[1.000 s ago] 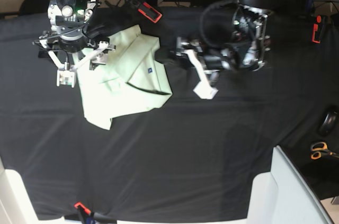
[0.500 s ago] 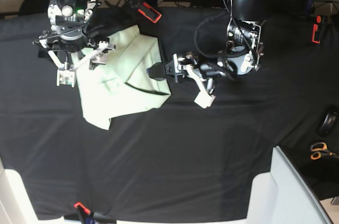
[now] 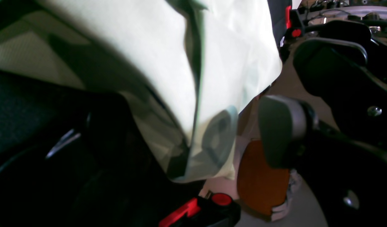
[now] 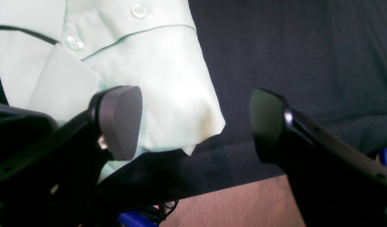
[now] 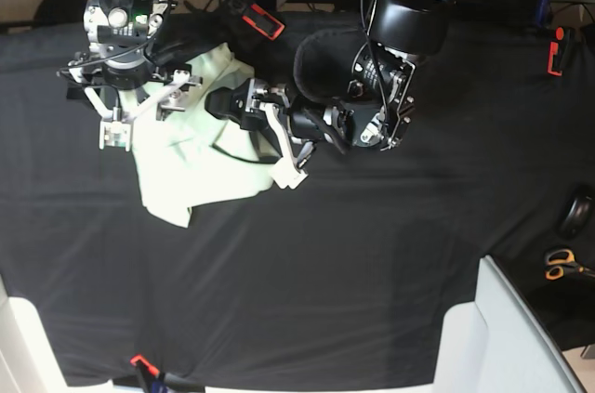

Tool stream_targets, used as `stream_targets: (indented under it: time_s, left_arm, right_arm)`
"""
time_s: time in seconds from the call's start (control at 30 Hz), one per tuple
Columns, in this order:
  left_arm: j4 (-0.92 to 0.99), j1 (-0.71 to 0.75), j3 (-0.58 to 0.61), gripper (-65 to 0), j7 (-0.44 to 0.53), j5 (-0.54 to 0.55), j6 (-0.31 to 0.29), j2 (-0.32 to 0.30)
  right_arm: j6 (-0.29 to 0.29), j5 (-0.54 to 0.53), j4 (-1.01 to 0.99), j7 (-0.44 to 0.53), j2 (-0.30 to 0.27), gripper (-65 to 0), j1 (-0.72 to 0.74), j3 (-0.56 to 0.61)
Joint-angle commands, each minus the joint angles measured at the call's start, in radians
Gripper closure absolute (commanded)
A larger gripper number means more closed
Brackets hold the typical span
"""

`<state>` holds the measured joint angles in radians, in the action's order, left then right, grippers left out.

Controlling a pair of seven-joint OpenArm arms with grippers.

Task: Fold the T-shirt properly
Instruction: 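Grasp the folded shirt edge with the left gripper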

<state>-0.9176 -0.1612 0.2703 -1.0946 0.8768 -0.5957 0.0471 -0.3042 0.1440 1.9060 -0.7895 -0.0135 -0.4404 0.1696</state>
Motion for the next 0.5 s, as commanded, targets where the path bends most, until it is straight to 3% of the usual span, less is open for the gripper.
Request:
stream_targets:
  time_s: [0.0,0.2,0.3,0.47]
  left_arm:
    - [0.005,-0.001,0.001,-65.0,-0.042,-0.046,0.024,0.001]
    - [0.005,0.004,-0.01,-65.0,-0.042,-0.046,0.024,-0.036]
    - [0.004,0.032,-0.105,-65.0,-0.051,-0.046,0.026,-0.068]
    - [0.004,0.047,-0.27,-65.0,-0.147,-0.049,0.026,-0.077]
  right_arm:
    - [-0.003,0.009,0.014,0.022,0.001,-50.1,0.002,-0.003]
    - [-0.003,0.009,0.014,0.022,0.001,-50.1,0.002,-0.003]
    - [-0.003,0.009,0.014,0.022,0.001,-50.1,0.002,-0.003]
    - [-0.003,0.009,0.014,0.022,0.001,-50.1,0.005,-0.002]
